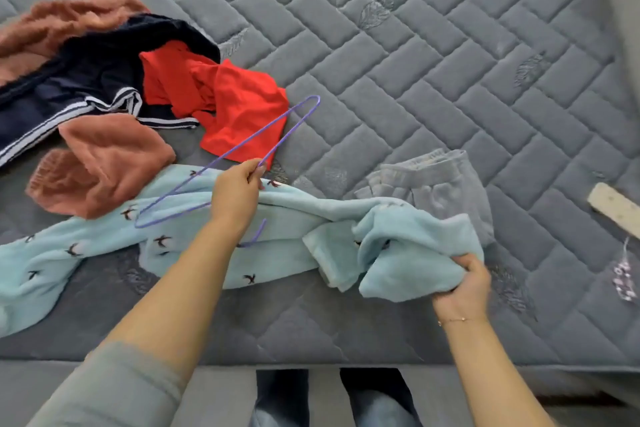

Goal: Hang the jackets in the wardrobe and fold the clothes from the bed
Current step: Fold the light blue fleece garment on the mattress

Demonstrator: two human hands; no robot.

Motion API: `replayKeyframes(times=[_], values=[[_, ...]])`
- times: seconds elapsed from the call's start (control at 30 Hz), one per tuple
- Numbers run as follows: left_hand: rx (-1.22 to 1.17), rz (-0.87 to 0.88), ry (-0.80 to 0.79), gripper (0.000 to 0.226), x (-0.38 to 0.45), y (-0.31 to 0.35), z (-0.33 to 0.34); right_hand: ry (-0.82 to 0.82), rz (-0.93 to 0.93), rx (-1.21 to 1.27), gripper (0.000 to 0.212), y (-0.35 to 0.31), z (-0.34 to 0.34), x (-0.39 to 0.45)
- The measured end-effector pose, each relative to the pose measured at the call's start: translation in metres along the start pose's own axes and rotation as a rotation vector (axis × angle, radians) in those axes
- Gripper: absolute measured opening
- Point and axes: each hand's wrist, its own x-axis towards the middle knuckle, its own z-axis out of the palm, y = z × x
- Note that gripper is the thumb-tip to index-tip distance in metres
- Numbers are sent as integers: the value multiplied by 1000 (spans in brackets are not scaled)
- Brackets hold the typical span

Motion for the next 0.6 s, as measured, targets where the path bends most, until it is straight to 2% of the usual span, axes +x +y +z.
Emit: replayKeyframes(times=[0.07,0.17,0.23,0.3,0.4,0.47,0.53,0.6], values=[[80,118,-3,20,18,21,16,-20,21,22,27,0,0,2],[77,210,-61,54,29,44,35,-3,71,104,28,-1,-7,4],[8,159,-18,61,15,44,45,11,122,166,25,-5,-13,7],[-27,84,-9,56,-18,29,60,10,169,243,26,-9,-20,6],[-3,-122,-188,59,-70,-1,88,15,212,320,33,-14,-31,13],[212,-240,-353,77,-90,-21,105,7,223,329,36,-16,-38,18],[490,-210,-459,89,-98,-35,119,4,242,323,43,-19,-43,21],[593,-178,-402,78,-95,-36,129,-14,279,305,63,-23,-46,21]])
